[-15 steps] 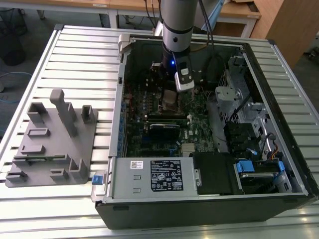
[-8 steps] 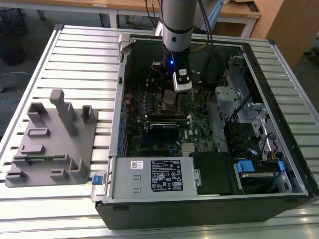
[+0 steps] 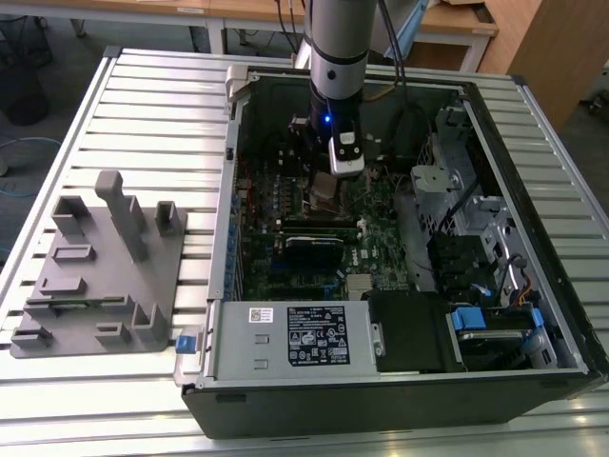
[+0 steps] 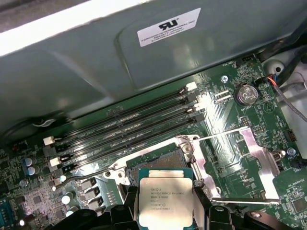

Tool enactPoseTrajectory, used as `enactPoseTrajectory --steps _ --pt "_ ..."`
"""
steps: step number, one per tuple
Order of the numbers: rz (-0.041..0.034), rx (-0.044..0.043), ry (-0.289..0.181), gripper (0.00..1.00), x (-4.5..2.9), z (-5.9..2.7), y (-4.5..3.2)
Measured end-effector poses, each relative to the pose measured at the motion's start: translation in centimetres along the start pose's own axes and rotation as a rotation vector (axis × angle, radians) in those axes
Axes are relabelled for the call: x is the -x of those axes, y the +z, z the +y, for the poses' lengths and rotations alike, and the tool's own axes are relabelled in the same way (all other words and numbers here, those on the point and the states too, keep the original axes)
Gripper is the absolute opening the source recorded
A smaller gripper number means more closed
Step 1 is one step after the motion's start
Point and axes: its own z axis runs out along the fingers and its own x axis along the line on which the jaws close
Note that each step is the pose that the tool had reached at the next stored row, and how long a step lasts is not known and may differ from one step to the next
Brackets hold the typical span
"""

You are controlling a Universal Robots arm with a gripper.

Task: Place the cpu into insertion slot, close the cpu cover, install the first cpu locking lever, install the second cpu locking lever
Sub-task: 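Place the cpu into insertion slot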

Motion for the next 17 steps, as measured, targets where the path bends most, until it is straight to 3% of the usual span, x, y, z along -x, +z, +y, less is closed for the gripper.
enactPoseTrajectory --steps 17 --pt "-0.0019 -0.0005 0.022 0.54 0.0 0.0 0.0"
